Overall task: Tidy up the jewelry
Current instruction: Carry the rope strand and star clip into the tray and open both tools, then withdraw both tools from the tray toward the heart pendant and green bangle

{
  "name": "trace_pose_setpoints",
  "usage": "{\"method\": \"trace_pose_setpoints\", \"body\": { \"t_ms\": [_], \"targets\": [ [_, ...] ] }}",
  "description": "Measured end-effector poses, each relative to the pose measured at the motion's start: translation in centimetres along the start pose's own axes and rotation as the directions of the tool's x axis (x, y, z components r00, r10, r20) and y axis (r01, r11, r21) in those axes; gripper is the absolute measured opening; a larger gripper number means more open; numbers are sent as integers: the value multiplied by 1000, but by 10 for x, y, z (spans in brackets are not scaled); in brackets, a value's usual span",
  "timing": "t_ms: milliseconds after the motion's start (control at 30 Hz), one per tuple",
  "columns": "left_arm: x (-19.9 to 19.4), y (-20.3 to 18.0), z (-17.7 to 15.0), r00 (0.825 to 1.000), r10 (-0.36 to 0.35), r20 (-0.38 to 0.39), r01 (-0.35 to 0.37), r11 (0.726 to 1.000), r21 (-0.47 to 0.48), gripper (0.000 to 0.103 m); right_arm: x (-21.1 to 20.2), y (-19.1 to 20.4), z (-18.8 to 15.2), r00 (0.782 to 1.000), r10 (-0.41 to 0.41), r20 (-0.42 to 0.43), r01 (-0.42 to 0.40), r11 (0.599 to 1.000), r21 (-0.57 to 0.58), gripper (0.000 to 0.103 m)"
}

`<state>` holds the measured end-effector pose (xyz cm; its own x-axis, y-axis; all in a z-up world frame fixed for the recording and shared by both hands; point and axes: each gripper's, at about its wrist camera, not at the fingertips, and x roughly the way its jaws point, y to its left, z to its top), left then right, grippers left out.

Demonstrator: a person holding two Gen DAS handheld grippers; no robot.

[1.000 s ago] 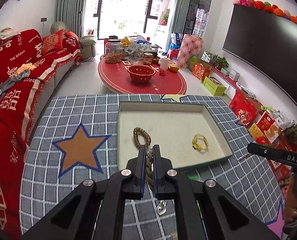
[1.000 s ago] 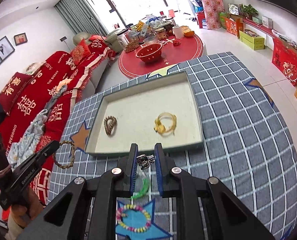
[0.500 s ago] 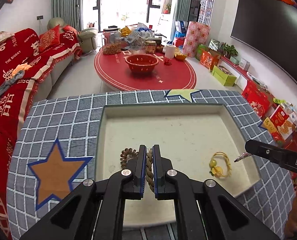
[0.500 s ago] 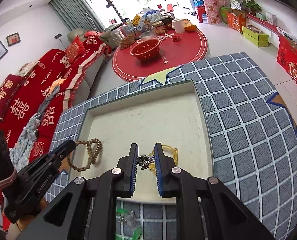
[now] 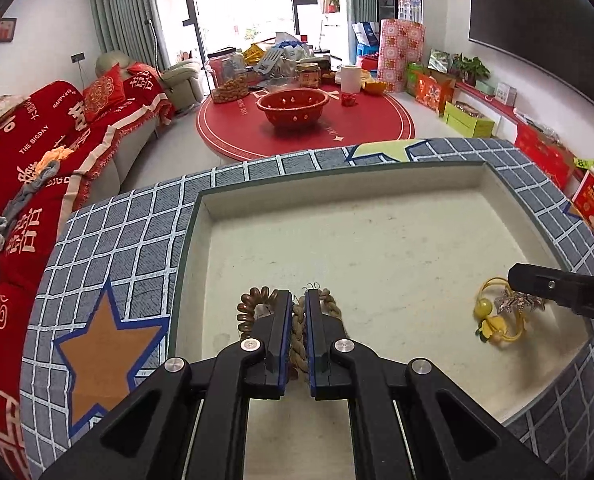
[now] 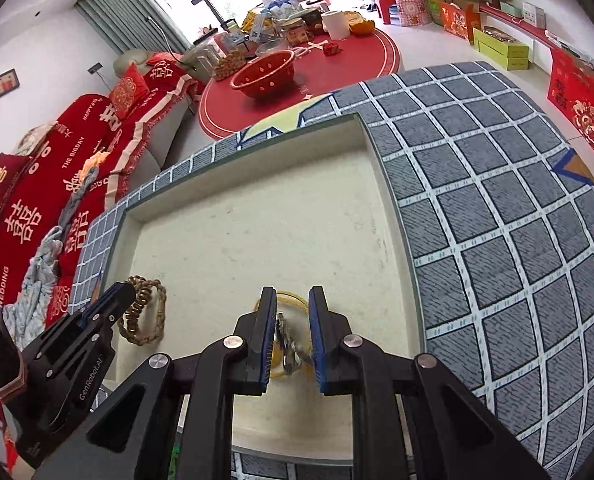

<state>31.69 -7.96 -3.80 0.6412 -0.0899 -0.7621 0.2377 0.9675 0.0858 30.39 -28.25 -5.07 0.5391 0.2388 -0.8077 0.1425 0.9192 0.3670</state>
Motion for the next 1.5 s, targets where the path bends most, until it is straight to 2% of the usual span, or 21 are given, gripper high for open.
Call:
{"method": "trace_pose_setpoints", "body": {
  "t_ms": [167,333,367,433,467,500,800,833,900,967,1000,1033,1067,1100,1200,1300,1367,1433,1500],
  "targets": [
    [0,-4,-3,999,42,-2,-42,999,15,20,-1,2,-4,1000,-29,-1,29,999,-35,19],
    [-6,-3,-4,999,41,1,-41,999,6,20,-1,4,-8,1000,-26,-16,26,999,-36,19],
    [-9,-2,-4,999,39,8,-39,999,2,20,-2,4,-8,1000,-18,-15,18,1000,-25,22],
    [-13,0,-4,999,34,13,-34,999,-4,20,-7,3,-7,1000,-7,-5,6,1000,-12,35],
    [-16,2,-4,999,31,16,-31,999,-10,20,-11,3,-8,1000,-2,3,2,1000,-10,47],
    [-19,3,-4,999,31,20,-31,999,-15,20,-16,5,-9,1000,2,16,-2,1000,-14,52],
    [-45,18,-7,998,25,56,-22,998,-52,20,-48,13,-18,998,27,58,-27,1000,-6,56],
    [-47,18,-8,998,24,58,-20,998,-56,23,-51,14,-19,998,25,62,-25,1000,-7,58],
    [-53,23,-9,998,28,57,-24,997,-73,103,-56,15,-22,997,25,71,-24,1000,-5,60],
    [-62,29,-13,992,59,112,-48,994,-94,103,-62,16,-27,997,26,72,-26,1000,-7,60],
    [-64,30,-13,992,59,115,-50,995,-85,103,-65,16,-30,997,27,74,-26,1000,-9,62],
    [-65,31,-13,992,62,110,-54,996,-77,103,-67,17,-32,997,26,74,-25,1000,-14,66],
    [-68,33,-15,992,67,111,-59,996,-71,103,-69,19,-34,997,23,74,-21,1000,-20,79],
    [-71,35,-17,991,71,114,-64,996,-67,103,-71,20,-36,997,22,78,-20,999,-24,84],
    [-85,40,-24,988,84,133,-74,994,-77,103,-81,24,-43,996,26,91,-23,999,-34,84],
    [-99,47,-33,989,62,137,-49,994,-98,103,-91,25,-50,995,26,100,-23,999,-29,86],
    [-106,54,-42,990,59,130,-43,991,-125,103,-100,26,-57,991,20,130,-17,999,-30,87],
    [-111,56,-51,993,24,116,-10,993,-120,103,-109,28,-64,987,27,157,-21,999,-38,87],
    [-119,57,-62,991,38,127,-24,994,-110,103,-120,31,-72,982,31,187,-23,999,-49,87]
  ]
}}
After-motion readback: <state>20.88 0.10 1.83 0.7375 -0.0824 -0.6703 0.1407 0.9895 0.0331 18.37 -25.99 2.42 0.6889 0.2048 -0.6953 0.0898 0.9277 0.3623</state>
